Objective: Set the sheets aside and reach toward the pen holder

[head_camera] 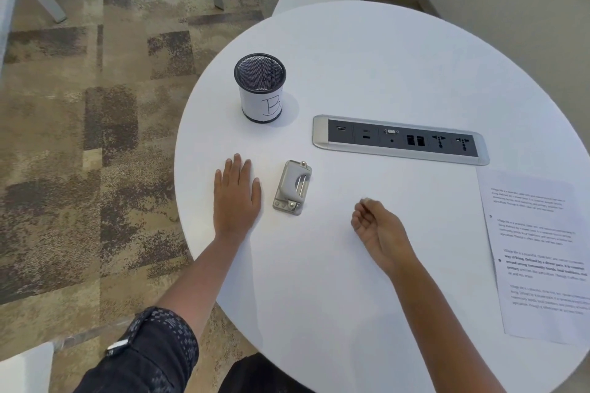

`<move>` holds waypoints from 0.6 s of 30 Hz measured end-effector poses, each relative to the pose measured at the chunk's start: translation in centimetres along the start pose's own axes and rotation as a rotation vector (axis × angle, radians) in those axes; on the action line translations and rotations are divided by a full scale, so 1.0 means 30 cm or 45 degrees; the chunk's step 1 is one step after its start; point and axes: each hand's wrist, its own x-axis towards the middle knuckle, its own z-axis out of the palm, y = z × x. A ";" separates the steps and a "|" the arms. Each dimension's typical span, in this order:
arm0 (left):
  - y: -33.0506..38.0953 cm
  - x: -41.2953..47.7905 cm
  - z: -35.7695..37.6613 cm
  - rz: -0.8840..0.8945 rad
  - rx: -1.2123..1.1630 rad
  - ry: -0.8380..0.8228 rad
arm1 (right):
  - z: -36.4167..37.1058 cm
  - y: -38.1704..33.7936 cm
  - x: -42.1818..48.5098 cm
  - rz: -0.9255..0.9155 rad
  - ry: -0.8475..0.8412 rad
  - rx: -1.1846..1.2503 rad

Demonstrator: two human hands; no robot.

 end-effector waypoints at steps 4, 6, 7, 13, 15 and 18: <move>-0.002 0.000 -0.001 -0.001 0.007 -0.008 | 0.098 -0.048 0.036 0.000 -0.121 0.027; -0.003 0.001 0.000 -0.002 0.014 -0.005 | 0.155 -0.069 0.059 -0.011 -0.170 -0.005; -0.003 0.001 0.001 0.000 0.023 0.000 | 0.187 -0.079 0.072 -0.019 -0.193 -0.029; -0.004 0.004 0.005 0.015 0.054 0.031 | 0.412 -0.153 0.164 -0.115 -0.319 -0.273; -0.005 0.003 0.007 0.020 0.055 0.044 | 0.483 -0.175 0.191 -0.151 -0.342 -0.333; -0.005 0.003 0.009 0.026 0.060 0.071 | 0.575 -0.205 0.226 -0.240 -0.337 -0.451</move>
